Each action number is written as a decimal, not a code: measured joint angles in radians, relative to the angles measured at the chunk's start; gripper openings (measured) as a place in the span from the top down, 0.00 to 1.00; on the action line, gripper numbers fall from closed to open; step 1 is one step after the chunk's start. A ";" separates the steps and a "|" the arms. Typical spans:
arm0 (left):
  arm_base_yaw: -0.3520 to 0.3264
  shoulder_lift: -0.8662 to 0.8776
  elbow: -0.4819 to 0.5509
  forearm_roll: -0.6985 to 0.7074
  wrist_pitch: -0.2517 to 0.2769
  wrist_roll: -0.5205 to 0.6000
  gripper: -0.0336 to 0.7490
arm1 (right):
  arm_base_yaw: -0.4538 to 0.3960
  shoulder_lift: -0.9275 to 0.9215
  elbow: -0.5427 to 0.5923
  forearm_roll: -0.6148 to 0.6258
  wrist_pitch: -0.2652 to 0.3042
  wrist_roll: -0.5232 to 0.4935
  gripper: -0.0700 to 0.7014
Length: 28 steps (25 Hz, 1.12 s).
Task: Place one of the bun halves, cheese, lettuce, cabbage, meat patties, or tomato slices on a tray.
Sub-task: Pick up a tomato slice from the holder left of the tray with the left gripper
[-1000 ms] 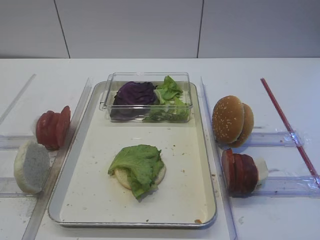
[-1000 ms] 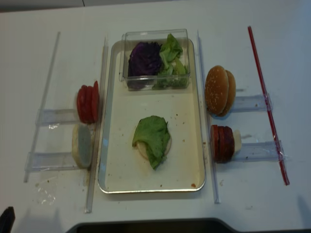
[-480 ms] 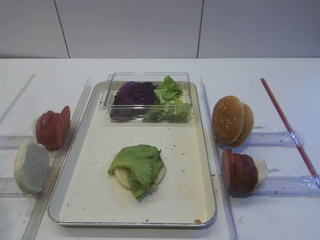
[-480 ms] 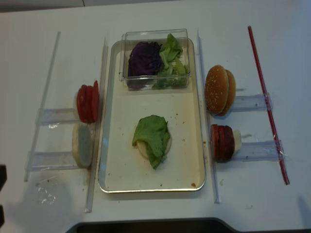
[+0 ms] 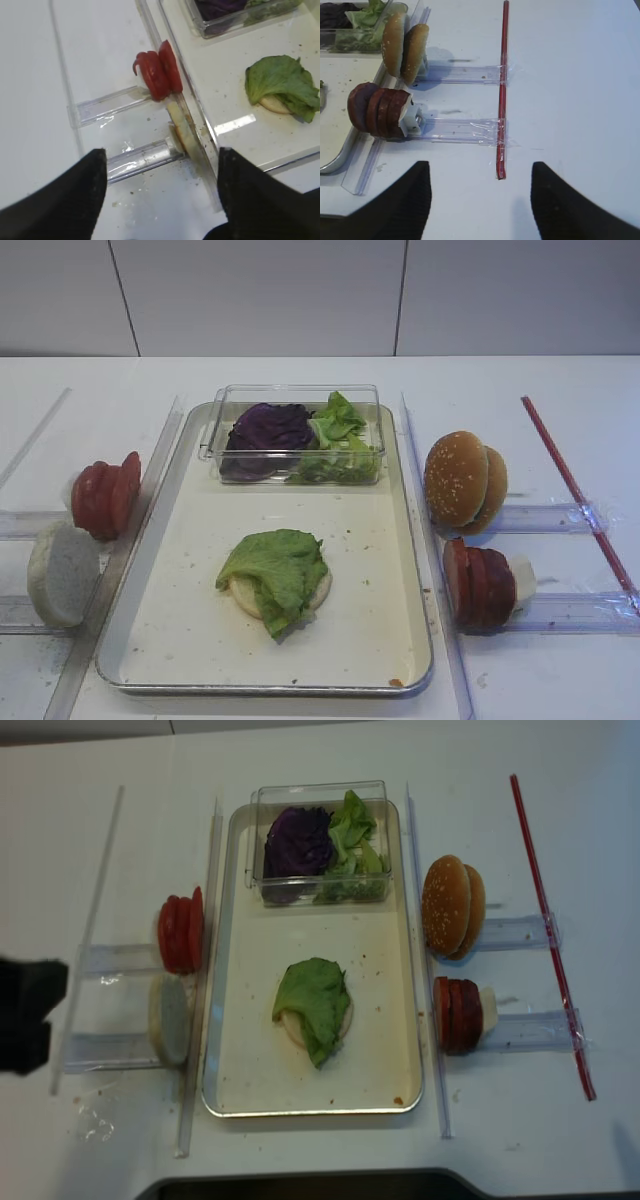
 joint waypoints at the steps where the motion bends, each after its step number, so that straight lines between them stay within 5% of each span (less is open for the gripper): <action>1: -0.007 0.025 -0.016 0.000 0.000 0.000 0.40 | 0.000 0.000 0.000 0.000 0.000 0.000 0.32; 28: -0.021 0.689 -0.380 -0.050 0.030 -0.033 0.40 | 0.000 0.000 0.000 -0.020 -0.002 0.009 0.32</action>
